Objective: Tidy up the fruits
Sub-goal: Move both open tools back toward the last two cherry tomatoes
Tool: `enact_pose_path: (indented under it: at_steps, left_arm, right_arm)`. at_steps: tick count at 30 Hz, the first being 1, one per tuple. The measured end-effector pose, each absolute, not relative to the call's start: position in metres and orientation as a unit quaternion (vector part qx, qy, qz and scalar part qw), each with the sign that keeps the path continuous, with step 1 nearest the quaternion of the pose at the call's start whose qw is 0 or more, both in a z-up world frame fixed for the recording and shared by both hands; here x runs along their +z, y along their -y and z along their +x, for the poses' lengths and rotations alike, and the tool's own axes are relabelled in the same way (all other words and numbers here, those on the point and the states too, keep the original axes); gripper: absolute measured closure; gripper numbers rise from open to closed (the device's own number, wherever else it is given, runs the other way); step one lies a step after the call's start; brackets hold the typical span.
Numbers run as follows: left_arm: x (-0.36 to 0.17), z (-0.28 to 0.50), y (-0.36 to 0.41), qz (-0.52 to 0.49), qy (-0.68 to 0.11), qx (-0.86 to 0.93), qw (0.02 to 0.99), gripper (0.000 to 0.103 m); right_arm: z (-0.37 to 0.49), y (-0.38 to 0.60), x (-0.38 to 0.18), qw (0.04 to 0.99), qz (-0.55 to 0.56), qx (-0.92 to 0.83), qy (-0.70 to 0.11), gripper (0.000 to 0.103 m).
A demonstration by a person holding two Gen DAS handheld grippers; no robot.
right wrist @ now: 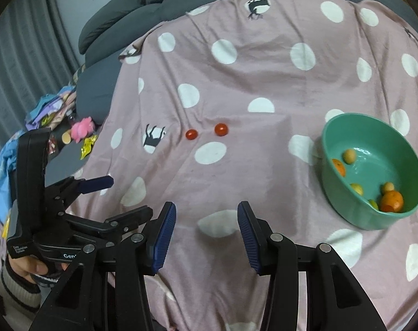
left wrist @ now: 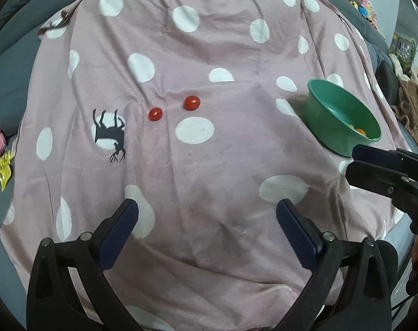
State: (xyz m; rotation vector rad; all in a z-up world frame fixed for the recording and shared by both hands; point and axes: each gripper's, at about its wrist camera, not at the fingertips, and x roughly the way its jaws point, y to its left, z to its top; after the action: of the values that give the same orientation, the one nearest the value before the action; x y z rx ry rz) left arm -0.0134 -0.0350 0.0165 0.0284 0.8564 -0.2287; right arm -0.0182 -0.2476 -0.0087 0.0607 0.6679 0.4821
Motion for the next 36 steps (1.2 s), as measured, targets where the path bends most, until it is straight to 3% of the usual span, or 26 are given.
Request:
enact_pose_path:
  at_steps: [13,27,36]
  left_arm:
    - [-0.006,-0.004,-0.014,-0.080,-0.435,-0.121,0.889,0.004]
    - [0.000,0.049,-0.015,-0.053,-0.416,-0.122,0.900,0.005]
    - [0.002,0.100,-0.029,-0.068,-0.402,-0.145,0.901,0.015]
  right_arm:
    - [0.013,0.227,-0.034,0.896,0.035,0.229,-0.379,0.056]
    - [0.075,0.206,-0.038,0.895,0.026,0.226,-0.383,0.056]
    - [0.132,0.192,-0.037,0.898,0.027,0.219,-0.382,0.056]
